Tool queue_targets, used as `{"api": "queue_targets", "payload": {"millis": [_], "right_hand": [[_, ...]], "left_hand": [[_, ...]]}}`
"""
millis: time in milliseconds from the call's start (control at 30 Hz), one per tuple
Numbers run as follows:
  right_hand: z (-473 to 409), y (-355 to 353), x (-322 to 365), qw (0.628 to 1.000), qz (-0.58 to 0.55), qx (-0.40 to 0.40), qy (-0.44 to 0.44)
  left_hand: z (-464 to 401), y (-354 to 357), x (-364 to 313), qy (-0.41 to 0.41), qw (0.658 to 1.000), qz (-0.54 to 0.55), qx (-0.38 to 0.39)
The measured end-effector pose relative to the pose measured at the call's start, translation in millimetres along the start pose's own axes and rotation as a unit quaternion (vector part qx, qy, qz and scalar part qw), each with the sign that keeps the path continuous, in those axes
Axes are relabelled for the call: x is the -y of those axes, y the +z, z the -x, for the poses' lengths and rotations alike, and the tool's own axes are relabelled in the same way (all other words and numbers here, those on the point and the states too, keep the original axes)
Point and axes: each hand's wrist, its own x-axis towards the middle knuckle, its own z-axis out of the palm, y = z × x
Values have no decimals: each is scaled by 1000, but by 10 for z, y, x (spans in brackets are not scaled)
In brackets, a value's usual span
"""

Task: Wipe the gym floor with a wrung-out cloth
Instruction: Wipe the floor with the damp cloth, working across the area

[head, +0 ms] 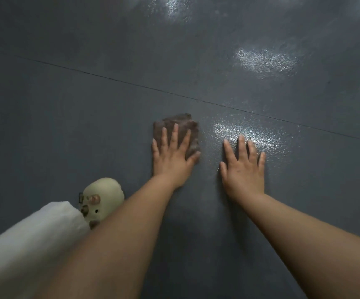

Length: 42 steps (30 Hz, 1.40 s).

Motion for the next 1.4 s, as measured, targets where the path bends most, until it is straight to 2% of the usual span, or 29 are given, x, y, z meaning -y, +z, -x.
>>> {"api": "queue_targets", "payload": {"millis": [100,167,300,367,500,600,667,733,800,867,933,1000,1033,1133,1200,1300,1400], "right_hand": [[-6,-6,2,1000,1,-2,1],[-4,-9,-13,1000,-3,0,-2],[-11,-10,-52,1000,-3,-3,-5],[-8,9,-52,1000,-7,-7,-9],[-21,52,-46,1000,-7,-11,-8],[-16,57,-43,1000,-9,-10,-5],[-14,58,-40,1000,-8,-10,-4],[-15,57,-39,1000,-8,-12,-4],[-8,52,-36,1000,-9,-14,-5],[-5,52,-42,1000,-7,-15,-8],[-8,54,-49,1000,-5,-16,-10],[-11,55,-48,1000,-7,-18,-10],[-11,55,-45,1000,-10,-18,-10],[-9,41,-57,1000,-8,-16,-13],[-4,21,-72,1000,-5,-16,-16],[2,1,-82,1000,-5,-16,-21],[5,-27,-114,999,-9,-15,-32]], "left_hand": [[-218,-105,384,-105,993,51,-27],[-296,-136,711,-206,973,92,-45],[-195,-106,1281,-415,885,192,-85],[-114,-76,1387,-470,850,215,-103],[-29,-9,1290,-463,854,205,-117],[123,105,941,-422,882,177,-109],[275,255,508,-346,921,147,-105],[515,421,3,-215,965,108,-105],[742,535,-378,-102,991,56,-61],[842,549,-500,-49,998,42,-18],[818,489,-432,-15,1000,19,-6],[707,482,-219,25,998,-55,-22],[626,461,-97,30,998,-54,-23],[366,280,323,-55,997,-29,-36],[283,192,672,-141,988,15,-55],[376,186,1111,-298,946,105,-76],[569,319,1100,-384,902,164,-109]]}}
